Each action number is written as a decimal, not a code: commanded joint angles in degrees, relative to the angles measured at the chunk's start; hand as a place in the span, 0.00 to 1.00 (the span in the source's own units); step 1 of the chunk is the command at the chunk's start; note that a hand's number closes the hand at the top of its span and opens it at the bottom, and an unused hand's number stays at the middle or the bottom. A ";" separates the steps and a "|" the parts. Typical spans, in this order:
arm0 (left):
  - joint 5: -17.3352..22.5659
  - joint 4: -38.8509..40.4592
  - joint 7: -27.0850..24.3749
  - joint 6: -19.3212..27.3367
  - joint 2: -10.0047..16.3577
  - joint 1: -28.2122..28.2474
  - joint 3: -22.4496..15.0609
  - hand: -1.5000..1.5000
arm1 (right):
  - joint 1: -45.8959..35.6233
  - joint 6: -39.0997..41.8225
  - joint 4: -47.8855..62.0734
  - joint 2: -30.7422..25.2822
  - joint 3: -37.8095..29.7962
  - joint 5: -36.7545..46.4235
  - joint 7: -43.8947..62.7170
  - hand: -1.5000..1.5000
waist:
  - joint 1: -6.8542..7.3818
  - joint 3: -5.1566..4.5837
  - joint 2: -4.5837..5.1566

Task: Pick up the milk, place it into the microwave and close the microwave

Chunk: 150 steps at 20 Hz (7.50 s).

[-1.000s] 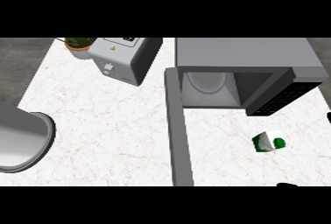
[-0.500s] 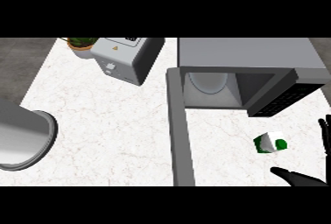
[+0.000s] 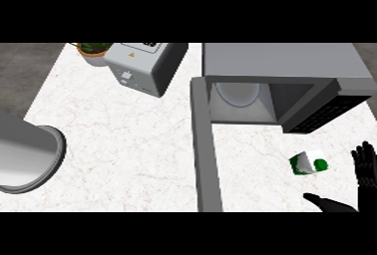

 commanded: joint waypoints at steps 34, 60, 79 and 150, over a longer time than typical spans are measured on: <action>13.66 -5.75 -2.90 -8.83 -2.39 10.07 3.91 0.00 | -28.92 4.18 67.01 -9.83 -6.03 4.99 -39.07 1.00 | 0.92 0.19 0.42; 17.35 -1.05 -1.70 -10.22 0.06 9.28 7.66 0.00 | -48.76 -3.96 65.01 0.80 -0.01 9.04 -30.94 1.00 | 0.01 -0.03 0.31; 20.56 2.42 0.49 -9.35 5.52 2.51 8.91 0.00 | -66.12 -12.06 74.11 -6.52 0.50 12.77 -18.73 1.00 | 4.32 0.12 2.23; 12.61 10.74 4.12 -9.35 12.23 -12.08 2.70 0.00 | -80.26 -25.70 76.30 -6.04 0.49 12.52 -8.71 0.00 | 10.14 0.08 4.17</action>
